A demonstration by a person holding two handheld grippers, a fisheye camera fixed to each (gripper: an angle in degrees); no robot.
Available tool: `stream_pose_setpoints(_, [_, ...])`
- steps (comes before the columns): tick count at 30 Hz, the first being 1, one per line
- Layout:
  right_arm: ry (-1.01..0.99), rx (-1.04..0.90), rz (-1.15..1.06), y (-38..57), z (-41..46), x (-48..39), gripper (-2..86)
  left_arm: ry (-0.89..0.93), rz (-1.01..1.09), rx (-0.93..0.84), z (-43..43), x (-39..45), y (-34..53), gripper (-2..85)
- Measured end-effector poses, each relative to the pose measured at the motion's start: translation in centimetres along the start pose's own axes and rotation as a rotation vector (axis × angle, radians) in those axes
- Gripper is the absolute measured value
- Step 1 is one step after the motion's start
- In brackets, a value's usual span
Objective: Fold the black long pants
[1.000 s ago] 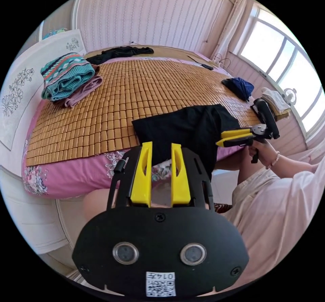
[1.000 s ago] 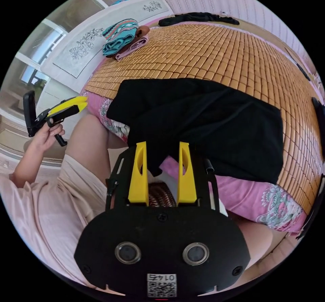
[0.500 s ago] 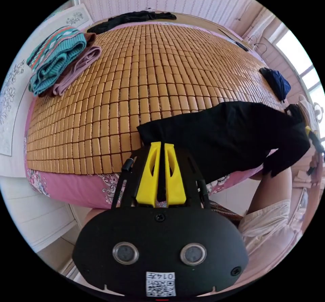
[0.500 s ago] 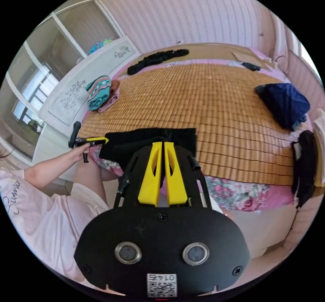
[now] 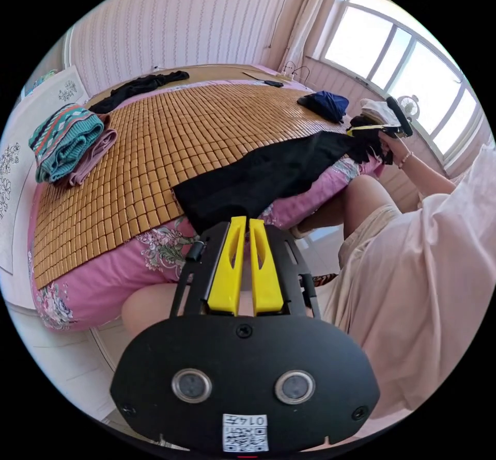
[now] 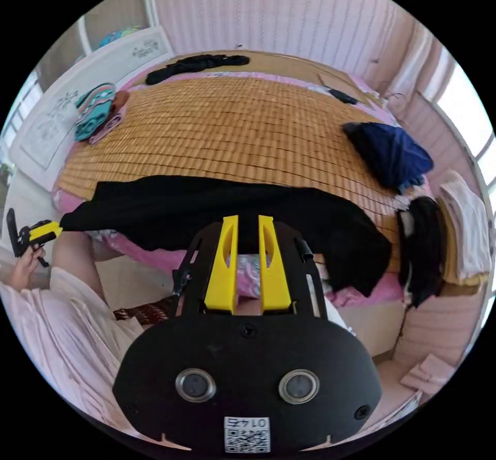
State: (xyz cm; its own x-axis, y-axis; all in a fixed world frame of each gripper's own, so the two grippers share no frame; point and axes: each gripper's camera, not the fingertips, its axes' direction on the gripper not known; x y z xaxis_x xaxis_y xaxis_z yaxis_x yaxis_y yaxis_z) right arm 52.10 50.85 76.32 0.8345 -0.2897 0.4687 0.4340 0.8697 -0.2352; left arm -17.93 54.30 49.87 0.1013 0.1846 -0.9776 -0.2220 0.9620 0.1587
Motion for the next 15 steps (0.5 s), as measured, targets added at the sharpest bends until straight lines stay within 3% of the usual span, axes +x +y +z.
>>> stream_pose_setpoints(2, [-0.161, -0.019, -0.234, -3.1, 2.2, -7.3, 9.2, 0.009, -0.026, -0.022, 0.4, 0.1, 1.1, -0.8])
stream_pose_setpoints(7, [-0.201, -0.035, -0.579, -8.4, 5.0, -20.0, 15.9, 0.009, -0.051, -0.050, 0.8, -0.1, 1.9, -0.9])
stream_pose_setpoints(11, [-0.133, -0.125, -0.815, -10.9, 9.1, -28.0, 11.1, 0.001, -0.058, -0.062, 0.5, -0.2, 3.0, -0.9])
stream_pose_setpoints(15, [-0.055, -0.185, -0.907, -9.8, 12.5, -30.0, 6.4, -0.014, -0.086, -0.053, 0.1, -0.5, 3.9, -0.9])
